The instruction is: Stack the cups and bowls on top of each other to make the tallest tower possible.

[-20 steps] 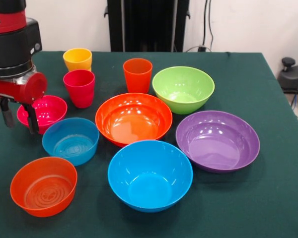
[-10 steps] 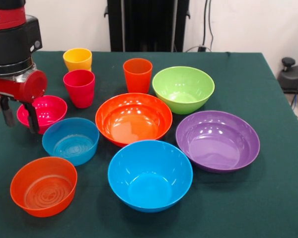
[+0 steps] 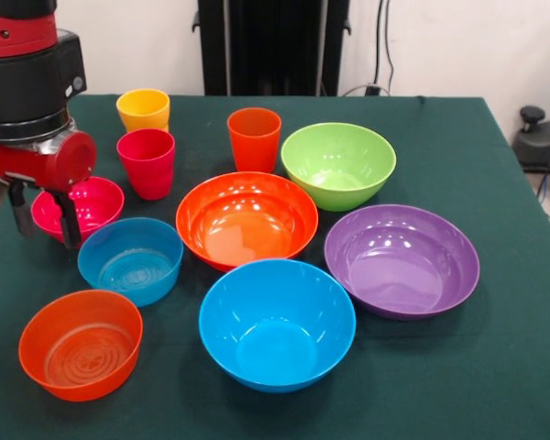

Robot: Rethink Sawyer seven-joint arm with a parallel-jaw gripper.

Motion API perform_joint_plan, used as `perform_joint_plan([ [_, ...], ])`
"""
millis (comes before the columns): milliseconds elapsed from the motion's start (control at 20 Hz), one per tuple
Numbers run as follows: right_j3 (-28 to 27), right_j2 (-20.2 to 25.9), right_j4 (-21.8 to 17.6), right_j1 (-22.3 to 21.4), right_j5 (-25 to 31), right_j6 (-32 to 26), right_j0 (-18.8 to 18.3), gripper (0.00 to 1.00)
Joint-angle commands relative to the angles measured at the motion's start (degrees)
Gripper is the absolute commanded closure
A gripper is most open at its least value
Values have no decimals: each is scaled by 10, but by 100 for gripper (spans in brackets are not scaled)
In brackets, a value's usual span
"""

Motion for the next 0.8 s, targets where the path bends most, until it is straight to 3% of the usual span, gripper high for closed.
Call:
perform_joint_plan([
  [50,40,21,14,27,-40,-16,6,0],
  [800,75,58,29,24,-71,-51,-27,0],
])
